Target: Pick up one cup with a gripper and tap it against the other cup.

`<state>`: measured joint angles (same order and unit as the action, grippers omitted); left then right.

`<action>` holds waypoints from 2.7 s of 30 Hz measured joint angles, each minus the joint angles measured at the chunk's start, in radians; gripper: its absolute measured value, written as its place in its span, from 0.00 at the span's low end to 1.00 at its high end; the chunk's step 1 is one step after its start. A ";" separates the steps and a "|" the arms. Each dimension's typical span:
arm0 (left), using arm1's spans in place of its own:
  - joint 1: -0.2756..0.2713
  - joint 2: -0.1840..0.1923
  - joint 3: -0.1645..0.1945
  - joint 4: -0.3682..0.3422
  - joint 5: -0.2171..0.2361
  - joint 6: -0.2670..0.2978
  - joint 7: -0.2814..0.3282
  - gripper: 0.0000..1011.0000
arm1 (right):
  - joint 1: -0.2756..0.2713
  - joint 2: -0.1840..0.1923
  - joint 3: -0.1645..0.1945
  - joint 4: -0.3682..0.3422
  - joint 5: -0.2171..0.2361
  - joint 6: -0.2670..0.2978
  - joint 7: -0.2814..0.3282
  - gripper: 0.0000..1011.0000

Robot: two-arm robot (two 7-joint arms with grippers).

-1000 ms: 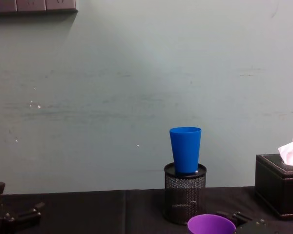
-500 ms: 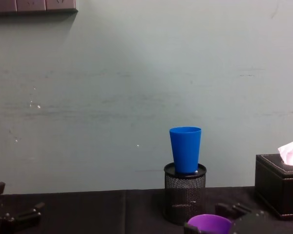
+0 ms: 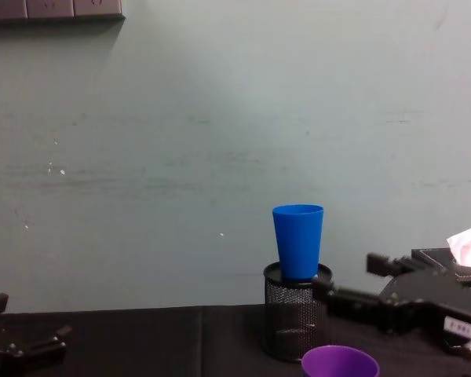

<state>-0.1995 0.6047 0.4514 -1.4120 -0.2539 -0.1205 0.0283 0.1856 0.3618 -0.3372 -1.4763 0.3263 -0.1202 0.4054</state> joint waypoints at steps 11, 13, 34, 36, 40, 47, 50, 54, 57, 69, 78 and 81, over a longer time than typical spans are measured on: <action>0.000 0.000 0.000 0.000 0.000 0.000 0.000 0.99 | -0.071 -0.046 0.085 -0.076 -0.093 0.071 -0.218 0.99; 0.000 0.000 0.000 0.000 0.000 0.000 0.000 0.99 | -0.077 -0.054 0.094 -0.078 -0.109 0.084 -0.246 0.99; 0.000 0.000 0.000 0.000 0.000 0.000 0.000 0.99 | -0.086 -0.129 0.140 -0.031 -0.239 0.169 -0.380 0.99; 0.000 0.000 0.000 0.000 0.000 0.000 0.000 0.99 | -0.086 -0.130 0.140 -0.031 -0.240 0.170 -0.378 0.99; 0.000 0.000 0.000 0.000 0.000 0.000 0.000 0.99 | -0.085 -0.129 0.140 -0.031 -0.239 0.170 -0.378 0.99; 0.000 0.000 0.000 0.000 0.000 0.000 0.000 0.99 | -0.085 -0.129 0.139 -0.031 -0.239 0.169 -0.378 0.99; 0.000 0.000 0.000 0.000 0.000 0.000 0.000 0.99 | -0.085 -0.129 0.138 -0.031 -0.239 0.169 -0.378 0.99; 0.000 0.000 0.000 0.000 0.000 0.000 0.000 0.99 | -0.085 -0.128 0.138 -0.032 -0.238 0.169 -0.378 0.99; 0.000 0.000 0.000 0.000 0.000 0.000 0.000 0.99 | -0.085 -0.128 0.138 -0.032 -0.238 0.168 -0.378 0.99; 0.000 0.000 0.000 0.000 0.000 0.000 0.000 0.99 | -0.085 -0.127 0.137 -0.033 -0.238 0.167 -0.378 0.99; 0.000 0.000 0.000 0.000 0.000 0.000 0.000 0.99 | -0.085 -0.127 0.137 -0.033 -0.237 0.167 -0.378 0.99; 0.000 0.000 0.000 0.000 0.000 0.000 0.000 0.99 | -0.085 -0.127 0.137 -0.033 -0.237 0.167 -0.378 0.99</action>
<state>-0.1995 0.6047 0.4514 -1.4120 -0.2539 -0.1205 0.0283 0.1002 0.2344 -0.1998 -1.5089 0.0893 0.0470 0.0269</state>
